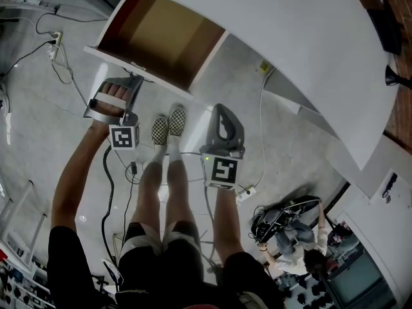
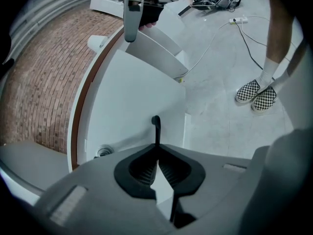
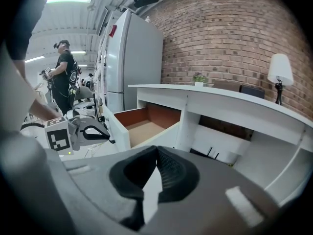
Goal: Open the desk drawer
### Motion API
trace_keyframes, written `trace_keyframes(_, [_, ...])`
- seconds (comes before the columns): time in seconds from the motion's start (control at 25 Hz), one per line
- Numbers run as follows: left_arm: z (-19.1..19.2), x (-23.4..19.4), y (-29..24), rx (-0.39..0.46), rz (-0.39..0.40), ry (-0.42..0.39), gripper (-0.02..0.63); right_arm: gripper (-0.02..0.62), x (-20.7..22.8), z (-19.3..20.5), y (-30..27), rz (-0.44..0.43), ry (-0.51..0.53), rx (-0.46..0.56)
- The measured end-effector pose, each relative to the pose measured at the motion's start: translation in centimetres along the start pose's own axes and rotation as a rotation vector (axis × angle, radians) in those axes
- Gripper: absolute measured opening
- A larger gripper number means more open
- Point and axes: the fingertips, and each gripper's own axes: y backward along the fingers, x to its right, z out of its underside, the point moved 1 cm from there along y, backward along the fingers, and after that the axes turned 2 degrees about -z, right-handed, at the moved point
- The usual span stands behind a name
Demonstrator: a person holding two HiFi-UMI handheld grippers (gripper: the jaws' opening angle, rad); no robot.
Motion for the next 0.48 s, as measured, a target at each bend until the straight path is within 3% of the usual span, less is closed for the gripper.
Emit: trace_keyframes(0.48, [0.0, 2.6, 3.4, -0.021, 0.010, 0.010, 0.021, 0.005, -0.9, -0.9, 0.3, -0.017, 0.023, 0.000])
